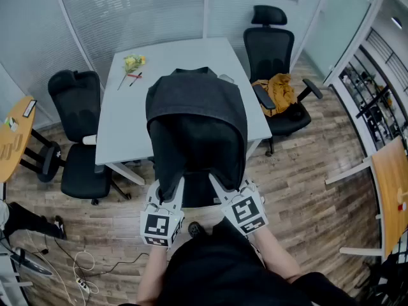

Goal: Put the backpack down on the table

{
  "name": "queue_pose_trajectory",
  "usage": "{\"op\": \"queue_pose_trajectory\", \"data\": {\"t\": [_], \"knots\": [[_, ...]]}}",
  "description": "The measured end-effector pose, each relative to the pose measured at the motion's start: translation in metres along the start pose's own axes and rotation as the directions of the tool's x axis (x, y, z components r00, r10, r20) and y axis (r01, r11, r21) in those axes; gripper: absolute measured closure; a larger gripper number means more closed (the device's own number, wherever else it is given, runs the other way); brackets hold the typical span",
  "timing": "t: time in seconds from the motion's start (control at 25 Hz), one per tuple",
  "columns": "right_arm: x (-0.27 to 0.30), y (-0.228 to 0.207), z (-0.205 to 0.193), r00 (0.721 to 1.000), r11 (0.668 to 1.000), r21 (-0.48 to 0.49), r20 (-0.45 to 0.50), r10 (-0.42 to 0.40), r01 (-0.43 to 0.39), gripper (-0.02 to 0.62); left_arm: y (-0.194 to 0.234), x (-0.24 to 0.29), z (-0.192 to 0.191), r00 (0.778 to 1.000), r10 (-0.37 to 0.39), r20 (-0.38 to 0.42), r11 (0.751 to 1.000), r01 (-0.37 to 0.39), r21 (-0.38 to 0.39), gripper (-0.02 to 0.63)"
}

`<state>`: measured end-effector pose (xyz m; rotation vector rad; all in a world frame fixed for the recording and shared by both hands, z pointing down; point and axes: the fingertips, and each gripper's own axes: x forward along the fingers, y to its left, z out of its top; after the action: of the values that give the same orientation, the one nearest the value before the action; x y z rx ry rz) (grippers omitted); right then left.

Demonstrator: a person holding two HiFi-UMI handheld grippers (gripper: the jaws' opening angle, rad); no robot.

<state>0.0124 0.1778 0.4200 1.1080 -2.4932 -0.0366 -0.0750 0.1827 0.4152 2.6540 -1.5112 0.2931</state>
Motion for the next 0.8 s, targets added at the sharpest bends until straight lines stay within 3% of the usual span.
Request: {"op": "queue_pose_trajectory", "data": {"t": [0.8], "knots": [[0.001, 0.010, 0.013, 1.000, 1.000, -0.024, 0.009, -0.015, 0.015, 0.526, 0.010, -0.010, 0.004, 0.999, -0.011, 0.038, 1.000, 0.012, -0.009, 0.552]]}}
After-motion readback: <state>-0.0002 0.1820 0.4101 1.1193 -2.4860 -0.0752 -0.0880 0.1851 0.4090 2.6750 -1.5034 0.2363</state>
